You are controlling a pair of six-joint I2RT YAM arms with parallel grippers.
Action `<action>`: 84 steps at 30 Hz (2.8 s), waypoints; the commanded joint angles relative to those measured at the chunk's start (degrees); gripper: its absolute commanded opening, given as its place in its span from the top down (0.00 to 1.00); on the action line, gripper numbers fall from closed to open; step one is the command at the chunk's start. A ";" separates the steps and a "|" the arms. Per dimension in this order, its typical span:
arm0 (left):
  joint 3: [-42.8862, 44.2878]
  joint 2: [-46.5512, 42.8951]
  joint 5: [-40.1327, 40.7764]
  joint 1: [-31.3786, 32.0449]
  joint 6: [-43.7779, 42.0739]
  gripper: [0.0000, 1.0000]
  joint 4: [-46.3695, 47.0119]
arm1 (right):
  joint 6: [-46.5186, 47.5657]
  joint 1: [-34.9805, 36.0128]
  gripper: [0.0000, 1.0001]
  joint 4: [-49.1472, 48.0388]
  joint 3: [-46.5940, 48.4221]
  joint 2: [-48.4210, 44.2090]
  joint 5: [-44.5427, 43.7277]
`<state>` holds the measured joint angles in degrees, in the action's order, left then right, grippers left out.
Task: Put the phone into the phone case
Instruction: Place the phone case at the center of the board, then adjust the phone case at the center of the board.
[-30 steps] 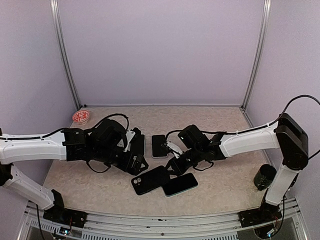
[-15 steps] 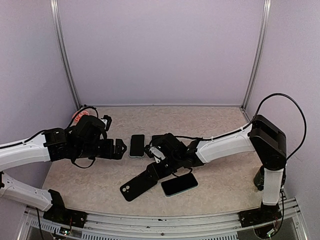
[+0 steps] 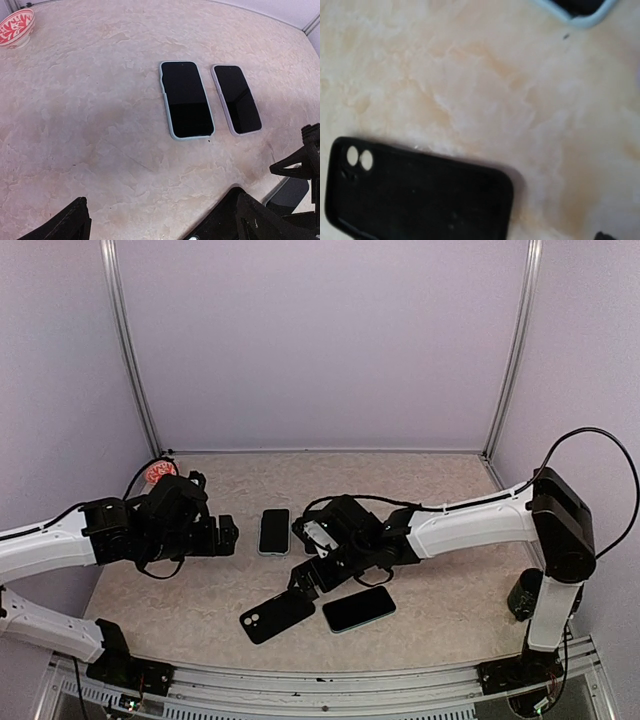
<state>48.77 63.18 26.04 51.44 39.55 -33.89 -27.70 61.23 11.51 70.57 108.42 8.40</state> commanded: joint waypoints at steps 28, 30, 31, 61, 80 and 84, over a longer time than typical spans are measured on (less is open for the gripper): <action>-6.62 -11.17 2.12 -1.37 7.75 0.01 3.16 | 20.35 13.95 0.00 6.23 -3.06 -6.52 -26.77; -5.97 -10.02 2.42 -0.07 7.62 0.01 4.01 | 19.16 13.96 0.01 6.08 -4.15 -7.50 -26.34; -5.36 -8.72 2.95 0.79 7.64 0.01 4.20 | 18.84 13.93 0.01 5.73 -4.74 -8.09 -26.14; 6.41 19.83 -13.40 21.16 -5.21 0.01 12.93 | 1.64 -2.85 0.01 3.40 -23.51 -29.51 -16.62; 6.43 27.21 -20.41 23.90 -1.66 0.01 19.97 | -1.74 -12.29 0.01 1.24 -29.87 -36.14 -12.86; 6.55 27.11 -20.55 23.88 -0.88 0.01 19.29 | -1.65 -12.58 0.01 1.26 -30.06 -36.65 -12.74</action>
<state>54.72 89.76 6.42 75.05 37.43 -15.42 -28.80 49.45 13.85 41.30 73.28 -4.89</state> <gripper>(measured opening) 0.988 0.995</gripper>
